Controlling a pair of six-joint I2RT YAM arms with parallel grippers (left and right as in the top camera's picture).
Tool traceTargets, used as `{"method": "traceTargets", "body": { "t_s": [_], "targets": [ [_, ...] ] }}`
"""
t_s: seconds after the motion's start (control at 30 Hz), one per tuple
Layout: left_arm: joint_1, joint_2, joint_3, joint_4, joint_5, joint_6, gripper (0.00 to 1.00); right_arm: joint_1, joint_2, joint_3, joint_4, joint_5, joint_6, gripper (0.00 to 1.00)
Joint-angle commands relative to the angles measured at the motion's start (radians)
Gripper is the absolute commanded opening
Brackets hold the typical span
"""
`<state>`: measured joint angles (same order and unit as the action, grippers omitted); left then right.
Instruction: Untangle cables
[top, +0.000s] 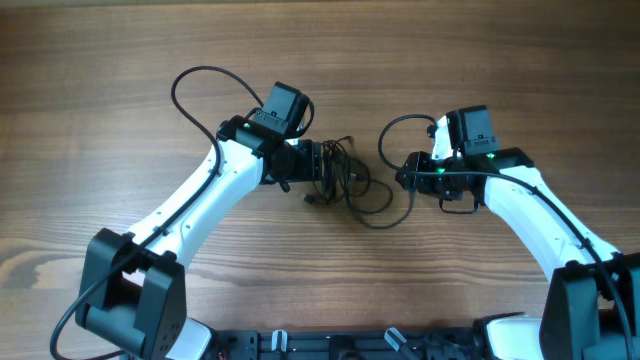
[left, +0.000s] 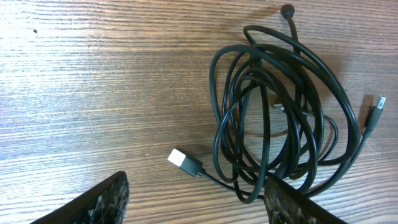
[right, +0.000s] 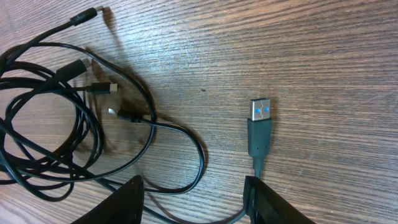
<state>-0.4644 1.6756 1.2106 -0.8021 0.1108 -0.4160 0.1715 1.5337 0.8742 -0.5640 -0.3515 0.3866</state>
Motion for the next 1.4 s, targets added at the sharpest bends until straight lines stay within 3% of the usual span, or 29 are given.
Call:
{"method": "traceTargets", "body": {
  "t_s": [0.0,0.17,0.33,0.5,0.63,0.7,0.9,1.2,1.37],
  "targets": [
    [0.002,0.027,-0.002,0.013,0.028,-0.010,0.71,0.000,0.015,0.014,0.002,-0.016,-0.020,0.54],
    [0.002,0.092,-0.002,0.051,0.163,-0.004,0.69,0.000,0.015,0.014,0.001,-0.017,-0.019,0.54],
    [0.001,0.159,-0.002,0.063,0.162,-0.004,0.64,0.000,0.015,0.014,-0.001,-0.043,-0.018,0.60],
    [0.001,0.168,-0.001,0.094,0.171,-0.003,0.41,0.000,0.015,0.014,0.040,-0.185,-0.028,0.62],
    [0.001,0.168,-0.001,0.145,0.274,-0.003,0.25,0.000,0.015,0.014,0.097,-0.315,-0.047,0.62],
    [0.001,0.168,-0.001,0.172,0.354,-0.003,0.06,0.000,0.015,0.014,0.115,-0.349,-0.047,0.62],
    [0.001,0.168,-0.001,0.232,0.529,0.023,0.04,0.000,0.015,0.014,0.119,-0.350,-0.047,0.62],
    [0.000,0.150,0.000,0.235,0.563,0.023,0.04,0.000,0.015,0.014,0.118,-0.349,-0.047,0.61],
    [-0.002,0.058,0.000,0.240,0.600,0.023,0.04,0.000,0.015,0.014,0.118,-0.349,-0.047,0.54]
  ]
}}
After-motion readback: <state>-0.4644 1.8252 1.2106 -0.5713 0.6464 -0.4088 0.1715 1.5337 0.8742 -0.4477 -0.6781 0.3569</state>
